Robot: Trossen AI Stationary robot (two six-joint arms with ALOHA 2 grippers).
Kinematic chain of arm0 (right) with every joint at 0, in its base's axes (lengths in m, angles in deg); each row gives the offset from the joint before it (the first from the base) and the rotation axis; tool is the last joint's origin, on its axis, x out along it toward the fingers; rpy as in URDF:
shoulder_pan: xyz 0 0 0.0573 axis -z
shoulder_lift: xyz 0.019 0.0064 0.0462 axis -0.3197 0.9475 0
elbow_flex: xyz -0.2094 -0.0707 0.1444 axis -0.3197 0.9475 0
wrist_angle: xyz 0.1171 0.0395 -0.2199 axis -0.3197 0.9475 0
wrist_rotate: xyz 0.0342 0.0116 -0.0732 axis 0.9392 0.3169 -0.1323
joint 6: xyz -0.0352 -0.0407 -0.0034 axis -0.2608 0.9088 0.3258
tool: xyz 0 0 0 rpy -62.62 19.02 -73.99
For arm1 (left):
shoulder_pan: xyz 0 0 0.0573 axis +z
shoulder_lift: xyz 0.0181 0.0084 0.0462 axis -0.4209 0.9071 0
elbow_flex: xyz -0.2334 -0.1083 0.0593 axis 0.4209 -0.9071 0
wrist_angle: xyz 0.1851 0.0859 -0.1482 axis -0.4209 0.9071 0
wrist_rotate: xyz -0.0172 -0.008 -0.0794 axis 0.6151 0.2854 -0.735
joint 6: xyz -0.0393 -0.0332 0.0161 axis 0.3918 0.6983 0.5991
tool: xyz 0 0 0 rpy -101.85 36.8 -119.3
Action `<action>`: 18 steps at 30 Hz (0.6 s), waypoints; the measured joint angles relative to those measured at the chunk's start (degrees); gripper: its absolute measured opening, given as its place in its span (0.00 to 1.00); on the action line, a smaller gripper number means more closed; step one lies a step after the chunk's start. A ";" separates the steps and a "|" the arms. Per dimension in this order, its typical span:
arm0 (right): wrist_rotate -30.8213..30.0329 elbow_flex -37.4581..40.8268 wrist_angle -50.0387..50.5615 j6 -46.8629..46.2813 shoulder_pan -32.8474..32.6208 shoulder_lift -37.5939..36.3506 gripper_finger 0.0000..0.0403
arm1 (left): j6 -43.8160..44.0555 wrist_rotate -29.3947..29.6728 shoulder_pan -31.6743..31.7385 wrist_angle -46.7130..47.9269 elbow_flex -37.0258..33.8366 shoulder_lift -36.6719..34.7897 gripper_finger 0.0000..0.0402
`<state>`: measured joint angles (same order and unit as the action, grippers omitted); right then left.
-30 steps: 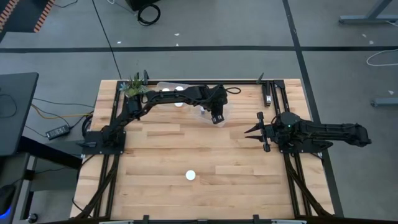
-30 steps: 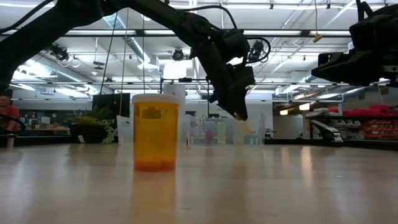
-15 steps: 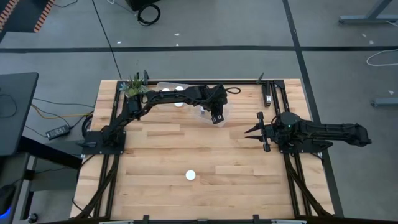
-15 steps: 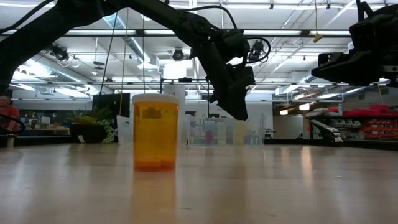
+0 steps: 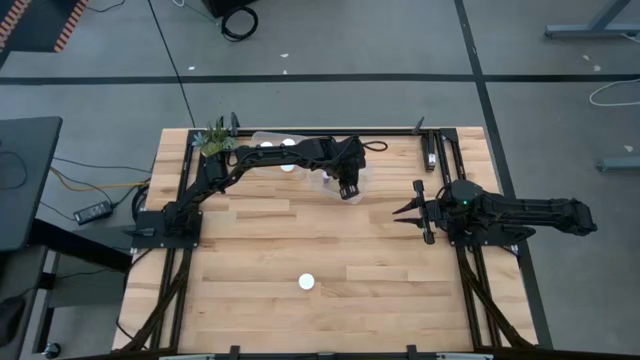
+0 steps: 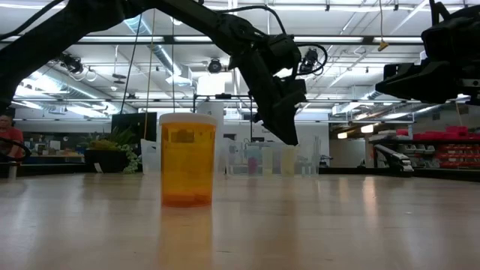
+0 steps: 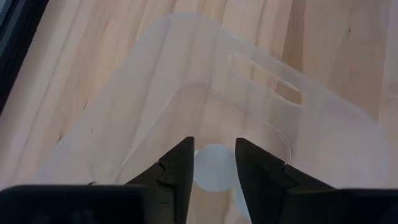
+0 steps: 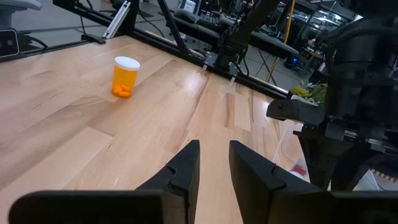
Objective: Pick and place medicine bottles into bin by pill shape (circle, oval)
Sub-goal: Put the big orange pill bottle into the left transparent bin
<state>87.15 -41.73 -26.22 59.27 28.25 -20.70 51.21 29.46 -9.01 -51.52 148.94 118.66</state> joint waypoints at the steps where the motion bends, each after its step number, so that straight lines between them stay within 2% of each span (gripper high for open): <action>1: 0.00 0.00 0.00 -0.01 0.00 0.00 0.23 | -0.31 0.32 0.00 0.80 0.38 -0.15 0.32; 10: 0.00 0.00 0.00 0.01 0.00 0.00 0.23 | -2.77 0.81 -1.90 11.57 7.43 -0.71 0.37; 18: 0.00 0.00 0.02 0.00 0.00 0.00 0.23 | -3.75 2.32 -6.47 20.90 7.91 -2.50 0.36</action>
<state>87.15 -41.73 -26.20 59.27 28.25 -20.70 47.46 31.77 -15.48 -30.61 156.85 116.16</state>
